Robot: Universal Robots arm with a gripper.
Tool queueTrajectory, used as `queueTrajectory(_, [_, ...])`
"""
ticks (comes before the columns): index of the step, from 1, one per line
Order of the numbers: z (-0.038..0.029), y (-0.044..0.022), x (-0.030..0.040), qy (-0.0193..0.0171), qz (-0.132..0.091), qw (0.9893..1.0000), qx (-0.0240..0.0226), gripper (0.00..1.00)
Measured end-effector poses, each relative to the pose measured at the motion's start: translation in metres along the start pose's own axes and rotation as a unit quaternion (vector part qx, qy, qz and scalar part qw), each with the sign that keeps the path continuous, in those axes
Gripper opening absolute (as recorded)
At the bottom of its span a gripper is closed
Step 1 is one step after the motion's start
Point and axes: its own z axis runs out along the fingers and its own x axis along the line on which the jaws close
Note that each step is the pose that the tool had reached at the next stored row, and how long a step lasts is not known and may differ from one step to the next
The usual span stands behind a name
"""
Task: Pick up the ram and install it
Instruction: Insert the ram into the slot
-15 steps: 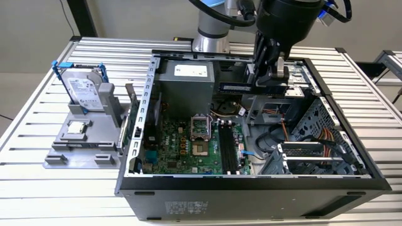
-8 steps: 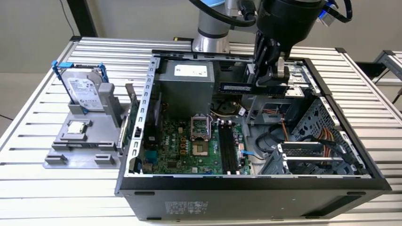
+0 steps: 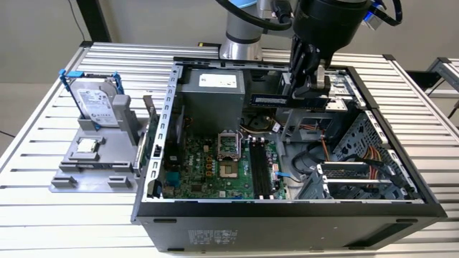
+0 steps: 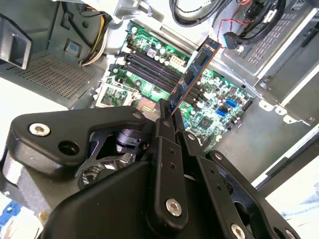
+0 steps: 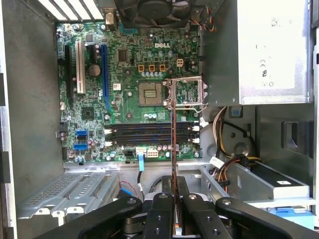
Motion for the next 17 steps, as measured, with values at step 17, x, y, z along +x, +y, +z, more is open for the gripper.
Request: queueTrajectory(17, [0.0, 0.0, 0.0, -0.0008, 0.046, 0.9989, 0.0017, 0.0])
